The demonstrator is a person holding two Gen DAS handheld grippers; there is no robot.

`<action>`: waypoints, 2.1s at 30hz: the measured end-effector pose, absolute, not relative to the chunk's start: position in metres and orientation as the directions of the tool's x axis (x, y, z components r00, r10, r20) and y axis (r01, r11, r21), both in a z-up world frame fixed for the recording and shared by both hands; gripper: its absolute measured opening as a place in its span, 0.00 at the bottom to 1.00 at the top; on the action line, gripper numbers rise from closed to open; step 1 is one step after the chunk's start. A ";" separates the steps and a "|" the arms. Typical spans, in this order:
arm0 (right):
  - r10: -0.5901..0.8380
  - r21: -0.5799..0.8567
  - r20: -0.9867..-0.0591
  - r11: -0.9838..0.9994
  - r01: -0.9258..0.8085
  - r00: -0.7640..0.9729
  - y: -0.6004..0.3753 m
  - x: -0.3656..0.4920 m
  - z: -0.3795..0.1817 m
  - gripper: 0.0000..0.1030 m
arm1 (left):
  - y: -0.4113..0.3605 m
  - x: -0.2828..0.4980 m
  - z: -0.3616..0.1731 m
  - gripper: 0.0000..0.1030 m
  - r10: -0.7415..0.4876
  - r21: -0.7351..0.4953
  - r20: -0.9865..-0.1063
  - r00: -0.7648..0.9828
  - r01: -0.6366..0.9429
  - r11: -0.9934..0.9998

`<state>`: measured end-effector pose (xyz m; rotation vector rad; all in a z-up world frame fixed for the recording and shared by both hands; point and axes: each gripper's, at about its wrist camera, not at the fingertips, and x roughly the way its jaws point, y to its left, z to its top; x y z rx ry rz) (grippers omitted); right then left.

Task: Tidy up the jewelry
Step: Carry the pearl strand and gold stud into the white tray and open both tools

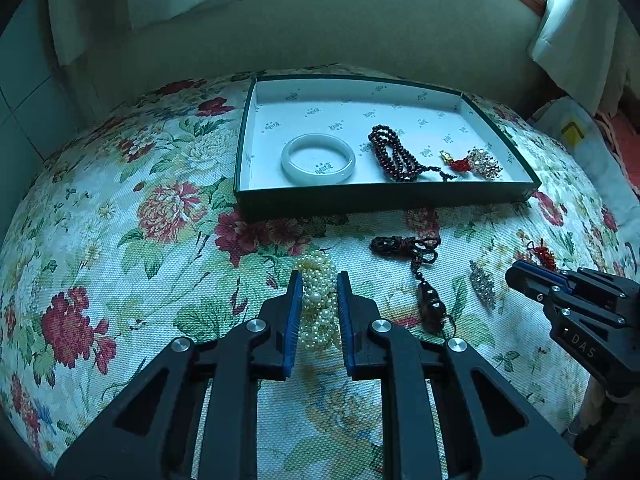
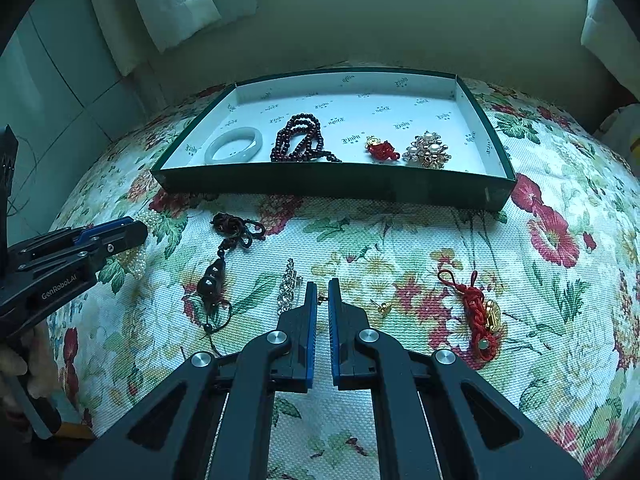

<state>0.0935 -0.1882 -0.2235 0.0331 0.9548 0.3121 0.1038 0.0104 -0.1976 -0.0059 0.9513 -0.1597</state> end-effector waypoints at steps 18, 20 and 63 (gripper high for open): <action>0.285 0.153 -0.742 0.953 -0.261 0.607 -0.189 0.127 -0.184 0.05 | -0.009 0.144 -0.162 0.17 -0.177 -0.101 -0.762 0.622 0.156 0.983; 0.282 0.147 -0.732 0.954 -0.260 0.620 -0.189 0.137 -0.179 0.05 | -0.010 0.154 -0.159 0.17 -0.178 -0.101 -0.756 0.630 0.156 0.983; 0.195 0.093 -0.786 0.975 -0.199 0.586 -0.180 0.286 -0.226 0.05 | -0.020 0.312 -0.217 0.17 -0.076 -0.045 -0.833 0.547 0.070 0.997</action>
